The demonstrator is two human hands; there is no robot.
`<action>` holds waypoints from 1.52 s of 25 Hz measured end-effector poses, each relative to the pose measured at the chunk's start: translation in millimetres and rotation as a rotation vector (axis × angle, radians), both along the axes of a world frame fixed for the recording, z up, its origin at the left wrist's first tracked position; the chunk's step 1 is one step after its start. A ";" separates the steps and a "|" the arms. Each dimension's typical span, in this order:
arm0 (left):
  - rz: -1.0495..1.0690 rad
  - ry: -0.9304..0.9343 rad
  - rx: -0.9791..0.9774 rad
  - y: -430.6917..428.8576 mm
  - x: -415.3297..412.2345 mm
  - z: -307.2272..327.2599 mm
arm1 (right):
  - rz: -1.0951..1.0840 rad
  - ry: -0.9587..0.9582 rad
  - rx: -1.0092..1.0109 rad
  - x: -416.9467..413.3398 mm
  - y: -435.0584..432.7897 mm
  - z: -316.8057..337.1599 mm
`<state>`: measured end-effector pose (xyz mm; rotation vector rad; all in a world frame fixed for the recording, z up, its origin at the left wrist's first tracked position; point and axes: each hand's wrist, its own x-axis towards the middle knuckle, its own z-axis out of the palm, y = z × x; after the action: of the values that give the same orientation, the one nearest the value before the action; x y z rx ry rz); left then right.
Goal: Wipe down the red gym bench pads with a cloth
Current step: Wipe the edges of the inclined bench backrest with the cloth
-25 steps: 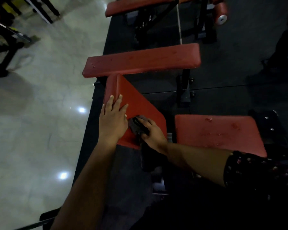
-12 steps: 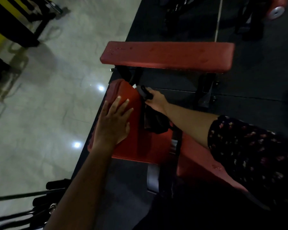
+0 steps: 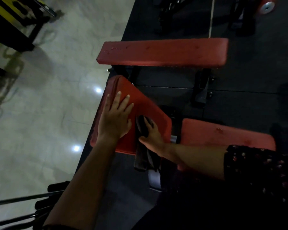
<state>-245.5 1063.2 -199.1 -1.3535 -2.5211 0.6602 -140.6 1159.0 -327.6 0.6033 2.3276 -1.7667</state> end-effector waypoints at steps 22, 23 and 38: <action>-0.062 -0.017 -0.268 -3.0 37.4 -8.7 | -0.143 -0.017 0.096 85.8 -76.5 -3.5; -0.057 -0.019 -0.252 -3.5 37.4 -9.1 | -0.195 -0.016 0.089 81.0 -77.5 -9.1; 0.046 0.044 -0.113 7.3 29.0 -41.4 | -0.128 0.086 0.142 -61.9 89.6 -27.8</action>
<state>-216.5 1070.5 -240.5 -1.3050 -2.5214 0.8433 -202.5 1248.6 -355.3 0.7272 2.5428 -1.7224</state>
